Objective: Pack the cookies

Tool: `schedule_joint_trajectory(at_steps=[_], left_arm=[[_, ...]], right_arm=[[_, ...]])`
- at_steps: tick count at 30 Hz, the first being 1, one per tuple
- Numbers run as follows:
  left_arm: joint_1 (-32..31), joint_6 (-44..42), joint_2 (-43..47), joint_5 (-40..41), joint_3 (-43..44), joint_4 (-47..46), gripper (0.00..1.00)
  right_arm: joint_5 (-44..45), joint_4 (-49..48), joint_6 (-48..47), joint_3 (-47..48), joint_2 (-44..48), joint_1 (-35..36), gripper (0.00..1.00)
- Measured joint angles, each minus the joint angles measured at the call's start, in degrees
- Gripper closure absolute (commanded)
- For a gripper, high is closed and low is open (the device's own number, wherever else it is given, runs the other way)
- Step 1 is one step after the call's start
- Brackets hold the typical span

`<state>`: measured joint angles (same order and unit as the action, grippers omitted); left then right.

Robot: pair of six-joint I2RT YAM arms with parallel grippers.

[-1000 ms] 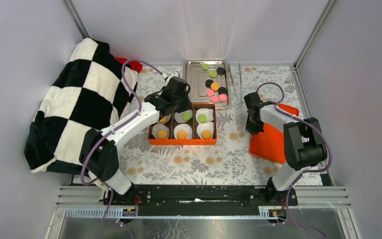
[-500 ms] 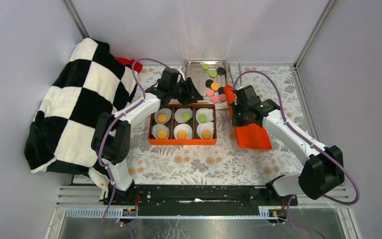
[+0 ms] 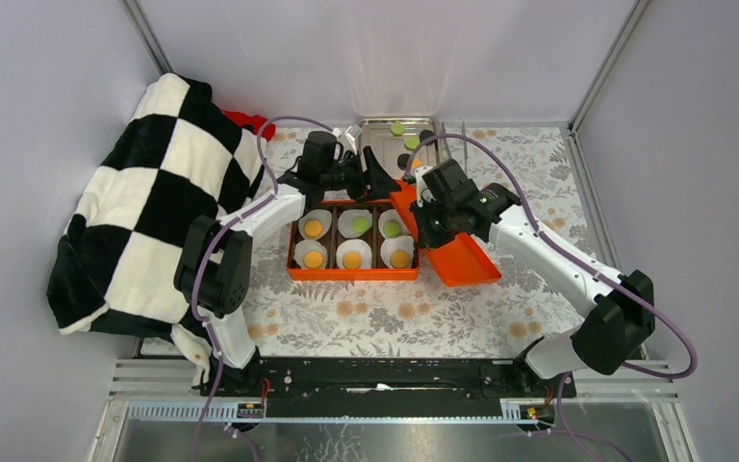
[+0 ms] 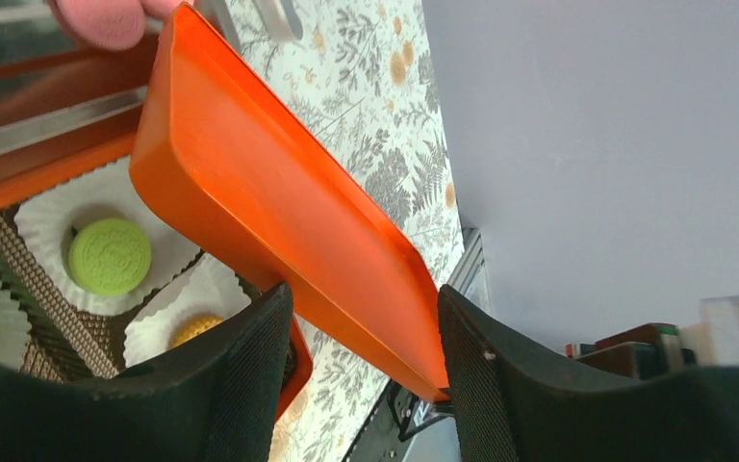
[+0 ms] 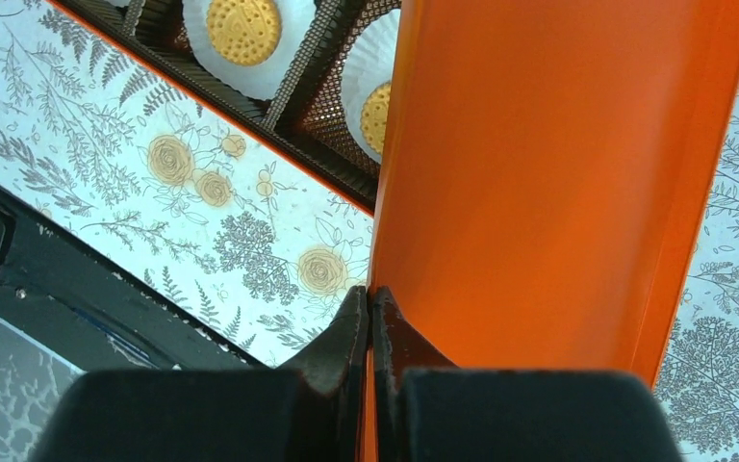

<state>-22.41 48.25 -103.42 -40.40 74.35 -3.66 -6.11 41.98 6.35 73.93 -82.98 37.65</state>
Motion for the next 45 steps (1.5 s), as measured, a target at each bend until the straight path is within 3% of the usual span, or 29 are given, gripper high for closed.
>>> schedule_joint_trajectory(at_steps=[11, 13, 18, 22, 24, 25, 31, 38, 45], left_arm=[[0.1, 1.1, 0.1, -1.9, -5.8, -0.7, 0.37], [0.1, 1.4, 0.3, -2.1, -5.9, -0.9, 0.45], [0.1, 6.6, 0.7, -3.0, -5.6, -2.4, 0.85], [-0.1, 9.5, 1.3, -4.7, -3.2, -3.4, 0.99], [0.0, 8.7, 1.5, -4.5, -3.0, -3.0, 1.0], [0.0, 8.7, 1.5, -4.3, -3.0, -2.3, 1.0], [0.0, 3.2, 1.5, 0.3, -0.6, 5.9, 1.0], [5.1, -0.4, 2.3, 6.1, 0.9, 16.8, 1.0], [12.2, 0.0, 9.0, 9.6, 1.7, 20.2, 1.0]], right_arm=[[0.4, 2.1, -2.3, 4.4, -0.4, 2.5, 1.0], [0.4, 2.0, -2.6, 4.7, -0.4, 3.0, 1.0], [-0.6, 1.5, -2.3, 4.7, -0.7, 3.8, 1.0], [-0.5, 1.5, -2.1, 4.5, -2.3, 5.0, 1.0], [0.4, 1.4, -2.0, 4.5, -2.3, 4.9, 1.0], [0.9, 1.1, -2.0, 4.5, -2.3, 4.9, 0.98], [7.3, -1.4, -1.7, 4.5, -1.1, 6.8, 0.45], [14.4, -10.1, -1.2, 2.2, 12.7, 7.7, 0.3], [14.0, -17.0, 4.4, -5.2, 19.2, 7.7, 0.28]])
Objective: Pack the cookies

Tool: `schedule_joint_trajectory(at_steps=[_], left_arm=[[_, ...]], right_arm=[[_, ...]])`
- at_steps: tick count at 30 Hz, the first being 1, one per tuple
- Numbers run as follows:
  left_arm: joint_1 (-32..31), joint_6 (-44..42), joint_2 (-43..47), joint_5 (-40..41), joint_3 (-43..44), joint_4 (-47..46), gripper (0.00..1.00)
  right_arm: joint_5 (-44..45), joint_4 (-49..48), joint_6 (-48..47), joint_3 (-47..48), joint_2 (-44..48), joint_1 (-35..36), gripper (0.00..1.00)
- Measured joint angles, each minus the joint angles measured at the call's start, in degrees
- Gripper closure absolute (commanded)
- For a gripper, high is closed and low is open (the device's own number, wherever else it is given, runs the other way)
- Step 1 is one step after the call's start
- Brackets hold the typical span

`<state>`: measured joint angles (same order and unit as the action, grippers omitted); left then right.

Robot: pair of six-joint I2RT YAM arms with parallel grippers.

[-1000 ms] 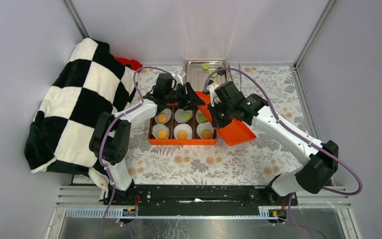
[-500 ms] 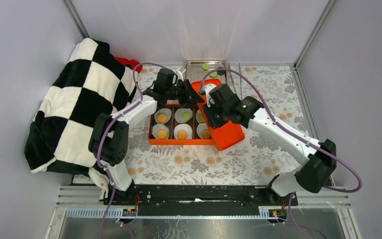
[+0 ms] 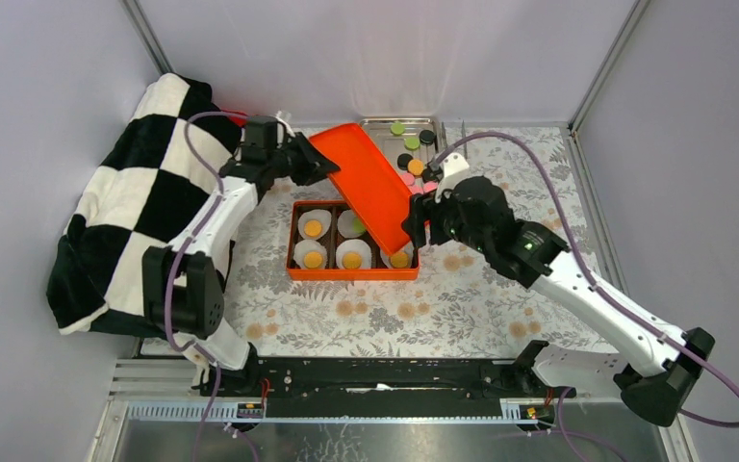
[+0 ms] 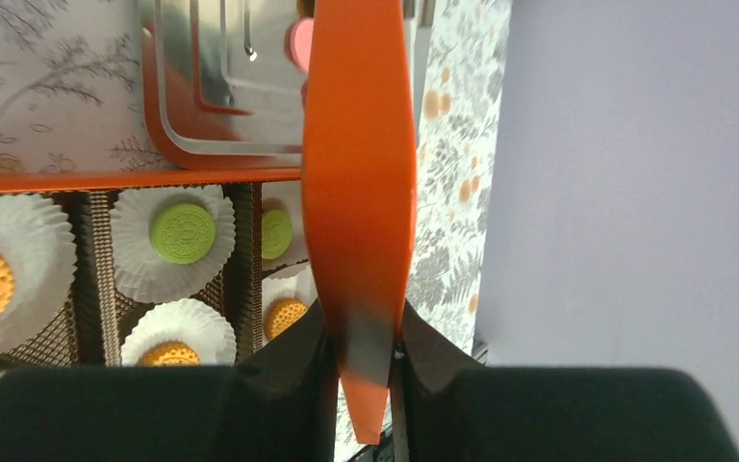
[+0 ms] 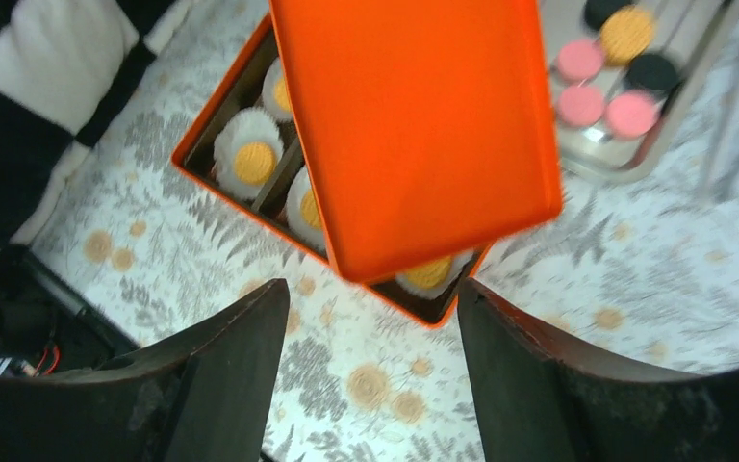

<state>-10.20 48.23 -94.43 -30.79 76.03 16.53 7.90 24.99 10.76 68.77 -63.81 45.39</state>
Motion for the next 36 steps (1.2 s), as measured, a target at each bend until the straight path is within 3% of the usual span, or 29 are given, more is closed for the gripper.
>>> schedule_joint_trajectory(at_steps=[6, 13, 18, 21, 26, 36], left_arm=[[4.4, 1.7, 9.0, 0.5, -0.7, 0.5, 1.0], [8.3, 2.9, 17.7, 1.1, -2.9, 0.8, 1.0], [10.4, 2.9, 22.8, 1.9, -6.3, 1.5, 1.0], [11.2, 2.9, 24.4, 1.7, -6.9, 2.8, 1.0], [12.3, 3.1, 23.8, 0.5, -5.6, 5.1, 1.0], [13.6, 3.7, 11.4, -5.4, 6.4, 11.0, 1.0]], right_arm=[[-7.6, -6.1, 7.7, -9.9, -0.7, 0.0, 0.3], [-12.1, -16.4, 16.5, -13.8, 1.8, -0.6, 0.32], [-17.6, -32.2, 28.0, -23.0, 5.4, -5.7, 0.32], [-19.2, -34.0, 30.4, -24.3, 3.9, -8.5, 0.31], [-16.8, -28.7, 22.1, -20.4, 1.0, -8.2, 0.29], [10.4, -18.8, -6.3, -17.4, -1.2, 6.0, 0.28]])
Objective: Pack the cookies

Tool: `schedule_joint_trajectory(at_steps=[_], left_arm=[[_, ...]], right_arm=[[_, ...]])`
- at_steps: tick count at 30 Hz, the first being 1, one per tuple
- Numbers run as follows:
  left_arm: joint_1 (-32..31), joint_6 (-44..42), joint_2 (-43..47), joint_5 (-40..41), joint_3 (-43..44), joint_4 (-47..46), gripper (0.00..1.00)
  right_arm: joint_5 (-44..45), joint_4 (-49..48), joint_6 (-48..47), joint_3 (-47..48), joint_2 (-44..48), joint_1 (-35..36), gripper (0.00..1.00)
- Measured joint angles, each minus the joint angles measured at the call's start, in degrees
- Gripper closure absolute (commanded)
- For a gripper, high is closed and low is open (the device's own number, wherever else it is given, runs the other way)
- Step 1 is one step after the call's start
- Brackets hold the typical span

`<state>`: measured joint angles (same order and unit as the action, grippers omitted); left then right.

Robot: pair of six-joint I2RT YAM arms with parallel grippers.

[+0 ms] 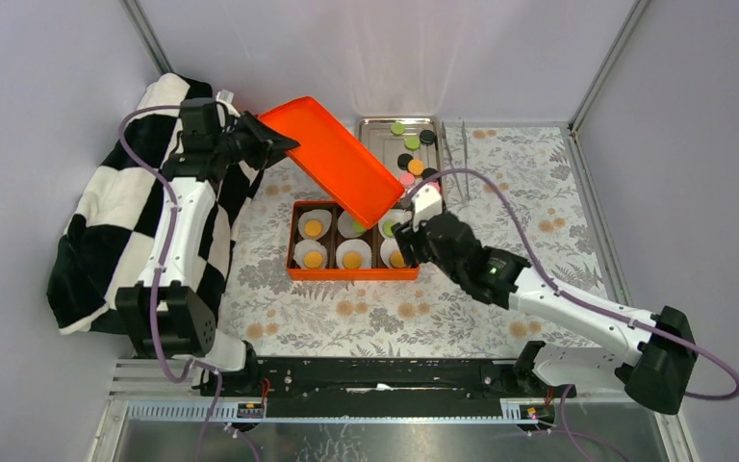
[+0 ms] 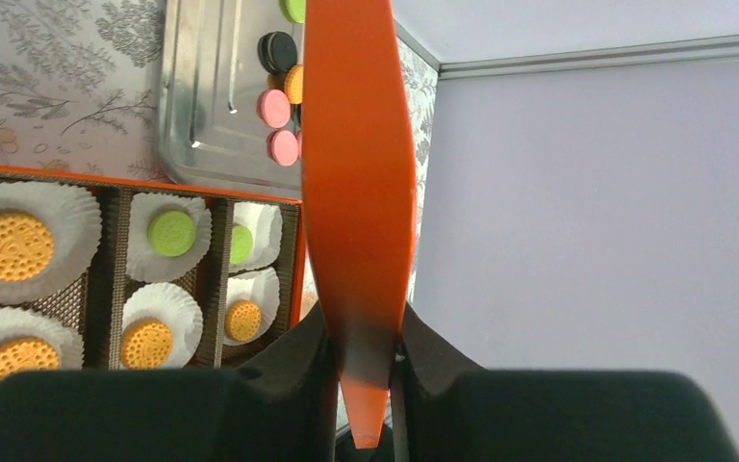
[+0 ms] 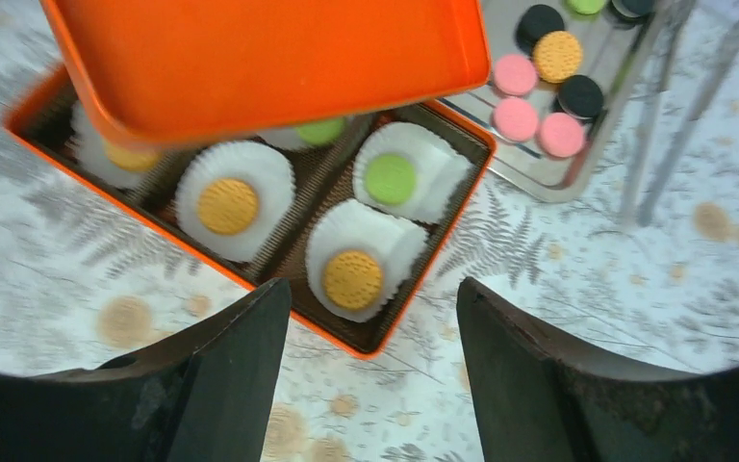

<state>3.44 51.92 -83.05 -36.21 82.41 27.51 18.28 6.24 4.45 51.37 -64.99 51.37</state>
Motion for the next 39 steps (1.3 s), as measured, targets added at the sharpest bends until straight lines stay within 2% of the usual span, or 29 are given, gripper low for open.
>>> schedule_joint_trajectory(at_steps=[7, 13, 20, 25, 28, 29, 30, 31, 33, 36, 37, 39], left_arm=[[0.1, 0.0, -4.2, -4.2, 4.3, 1.8, 1.0], [0.5, -0.2, -4.7, -6.7, 5.0, 3.7, 1.0], [0.6, -0.4, -6.3, -9.8, 5.0, 3.7, 1.0], [1.1, -1.3, -6.4, -10.8, 4.6, 3.7, 1.0], [1.2, -1.7, -6.4, -11.7, 3.8, 3.7, 1.0], [1.2, -1.9, -6.4, -12.0, 3.5, 3.7, 1.0], [1.2, -2.0, -6.4, -12.4, 3.2, 3.7, 1.0], [1.2, -2.2, -6.4, -12.8, 3.0, 3.7, 1.0], [1.2, -2.9, -6.5, -13.5, 2.5, 3.7, 1.0], [1.5, -4.3, -6.5, -13.9, 1.7, 3.3, 1.0], [1.6, -4.3, -6.5, -13.9, 1.7, 3.1, 1.0], [1.8, -4.5, -6.7, -14.3, 1.6, 3.1, 0.92]], right_arm=[[18.2, -6.4, -14.5, -4.1, -7.0, 10.6, 0.27], [27.2, -22.1, -28.5, -7.5, -12.2, 14.2, 0.27], [31.3, -42.3, -44.5, -7.6, -21.8, 16.1, 0.28], [32.3, -53.1, -53.5, -7.6, -27.3, 16.7, 0.39], [32.3, -58.9, -57.4, -7.5, -29.5, 16.8, 0.41], [32.4, -61.1, -58.9, -7.3, -30.4, 16.8, 0.43], [32.6, -62.8, -59.9, -7.1, -31.0, 16.8, 0.51], [32.9, -65.1, -61.3, -6.9, -31.9, 16.8, 0.67], [33.6, -69.9, -64.3, -6.4, -33.8, 16.8, 0.86], [34.8, -74.5, -67.6, -5.6, -35.8, 17.0, 0.99], [34.8, -74.7, -68.1, -5.4, -35.9, 17.0, 1.0], [35.1, -74.6, -68.2, -5.2, -36.0, 17.1, 1.0]])
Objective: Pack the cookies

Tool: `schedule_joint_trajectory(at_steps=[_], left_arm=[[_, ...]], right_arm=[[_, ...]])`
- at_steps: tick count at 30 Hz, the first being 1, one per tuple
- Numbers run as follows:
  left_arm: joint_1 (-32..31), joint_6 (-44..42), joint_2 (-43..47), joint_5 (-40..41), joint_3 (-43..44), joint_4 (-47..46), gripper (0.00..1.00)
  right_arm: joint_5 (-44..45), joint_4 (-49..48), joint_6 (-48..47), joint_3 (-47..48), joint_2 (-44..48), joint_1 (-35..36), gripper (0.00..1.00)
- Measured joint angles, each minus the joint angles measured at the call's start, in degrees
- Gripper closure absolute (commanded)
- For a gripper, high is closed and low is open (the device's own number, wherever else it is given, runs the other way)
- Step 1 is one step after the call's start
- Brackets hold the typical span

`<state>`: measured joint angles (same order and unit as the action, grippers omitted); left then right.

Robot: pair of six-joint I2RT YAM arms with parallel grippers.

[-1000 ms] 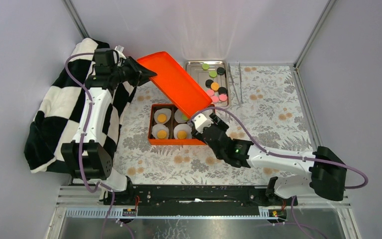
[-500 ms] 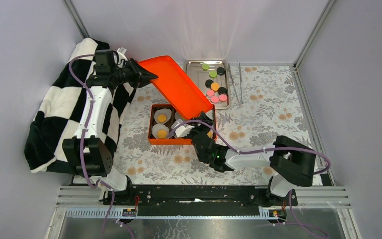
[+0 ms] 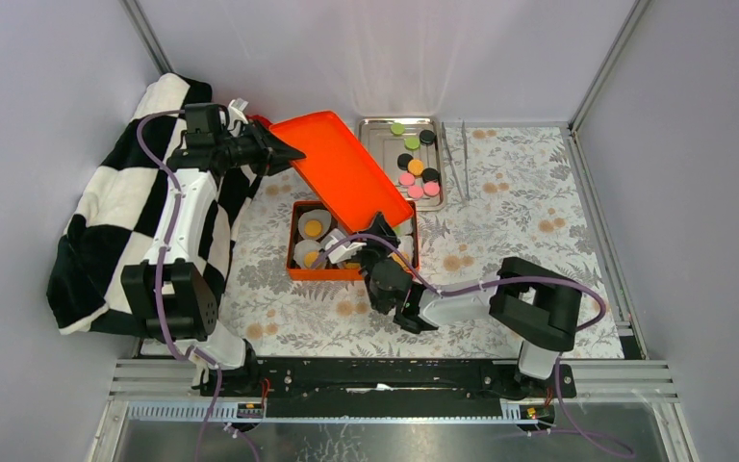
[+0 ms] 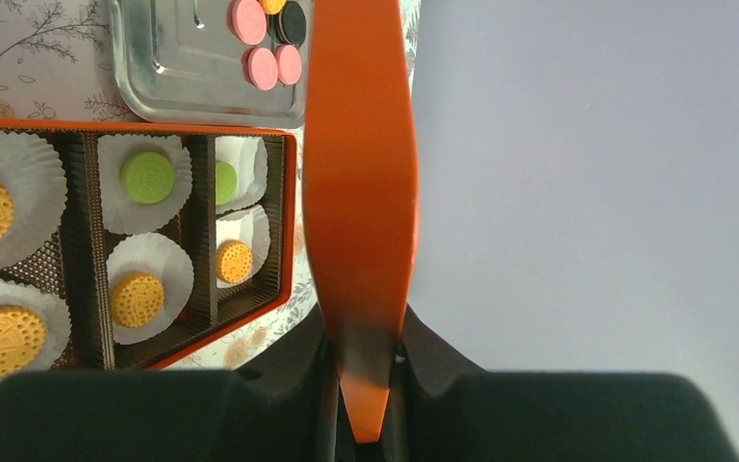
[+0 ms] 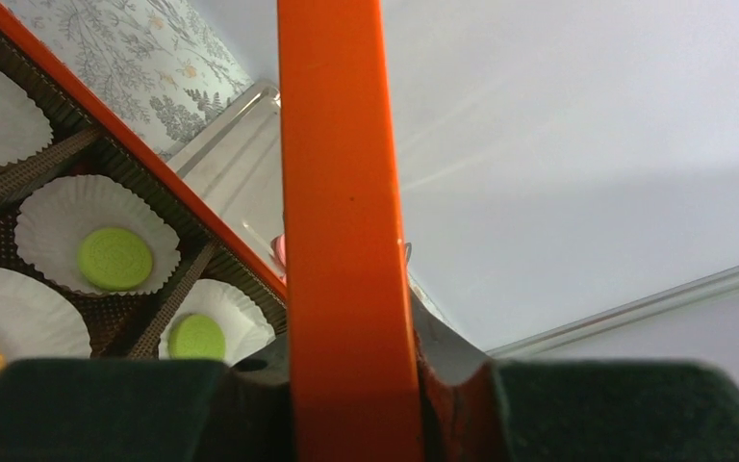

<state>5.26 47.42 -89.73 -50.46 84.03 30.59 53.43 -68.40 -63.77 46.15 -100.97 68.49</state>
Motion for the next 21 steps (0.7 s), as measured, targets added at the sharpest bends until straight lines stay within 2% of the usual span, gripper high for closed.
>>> schedule_joint_trajectory(at_steps=[2, 4, 6, 9, 12, 15, 18, 21], left_arm=[[0.1, 0.0, -0.2, -0.2, 0.0, -0.2, 0.76], [0.1, 0.0, -0.3, -0.6, 0.0, -0.1, 0.66], [0.0, -0.2, -0.3, -2.0, 0.5, 0.2, 0.58], [0.0, 0.3, 0.1, -5.0, 3.1, 0.2, 0.51], [0.0, 2.3, 2.9, -7.3, 6.3, -1.7, 0.56], [0.0, 3.4, 8.2, -7.1, 11.0, -3.8, 0.69], [0.0, 0.5, 14.3, -1.5, 16.2, -3.9, 0.82], [0.0, -2.5, 20.1, 6.8, 15.3, -4.0, 0.91]], right_arm=[[0.2, 1.7, 1.0, 0.4, 0.3, 0.0, 1.0], [0.2, 4.7, 3.2, 0.6, 1.5, 0.1, 1.0], [-0.2, 10.8, 6.8, 0.9, 4.4, 0.1, 1.0], [-1.2, 21.5, 14.8, 3.4, 9.2, -0.1, 1.0], [-4.2, 33.7, 24.5, 7.7, 14.4, -1.0, 1.0], [-8.4, 48.0, 34.8, 14.9, 18.4, -2.8, 1.0], [-17.9, 62.6, 45.5, 23.8, 21.0, -7.3, 1.0], [-30.0, 75.3, 55.9, 33.2, 21.9, -14.4, 1.0]])
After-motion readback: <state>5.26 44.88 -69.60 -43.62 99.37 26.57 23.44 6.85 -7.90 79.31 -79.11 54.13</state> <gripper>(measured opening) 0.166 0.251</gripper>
